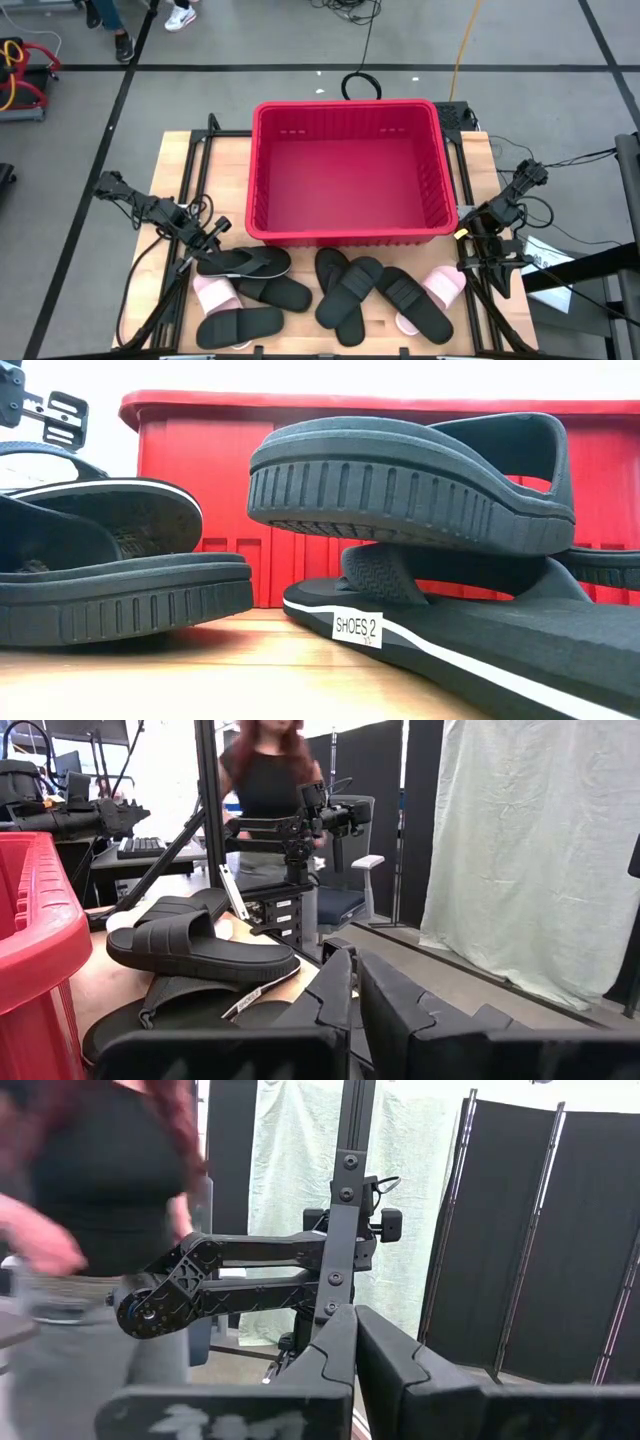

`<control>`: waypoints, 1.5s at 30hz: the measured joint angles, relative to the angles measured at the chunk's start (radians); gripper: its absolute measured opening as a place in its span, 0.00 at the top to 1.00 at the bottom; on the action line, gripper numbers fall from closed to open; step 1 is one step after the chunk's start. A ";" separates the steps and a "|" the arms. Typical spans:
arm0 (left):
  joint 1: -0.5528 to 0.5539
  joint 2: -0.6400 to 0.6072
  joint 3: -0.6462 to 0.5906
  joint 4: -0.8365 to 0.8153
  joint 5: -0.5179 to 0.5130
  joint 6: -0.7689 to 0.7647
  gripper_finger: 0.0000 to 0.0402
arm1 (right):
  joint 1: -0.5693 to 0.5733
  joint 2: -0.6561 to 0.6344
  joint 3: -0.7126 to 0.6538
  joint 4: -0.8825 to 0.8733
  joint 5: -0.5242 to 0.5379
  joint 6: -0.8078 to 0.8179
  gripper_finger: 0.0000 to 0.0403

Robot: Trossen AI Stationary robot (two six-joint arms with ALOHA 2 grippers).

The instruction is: Pick and place slides into bin

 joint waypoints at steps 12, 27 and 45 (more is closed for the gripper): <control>0.000 0.000 0.000 0.000 0.000 0.000 0.96 | 0.000 0.000 0.000 0.000 0.000 0.000 1.00; 0.000 0.000 0.000 0.000 0.000 0.000 0.96 | 0.000 0.000 0.000 0.023 0.001 -0.287 1.00; 0.000 0.000 0.000 0.000 0.000 0.000 0.93 | 0.000 0.000 0.004 0.161 0.132 -0.022 1.00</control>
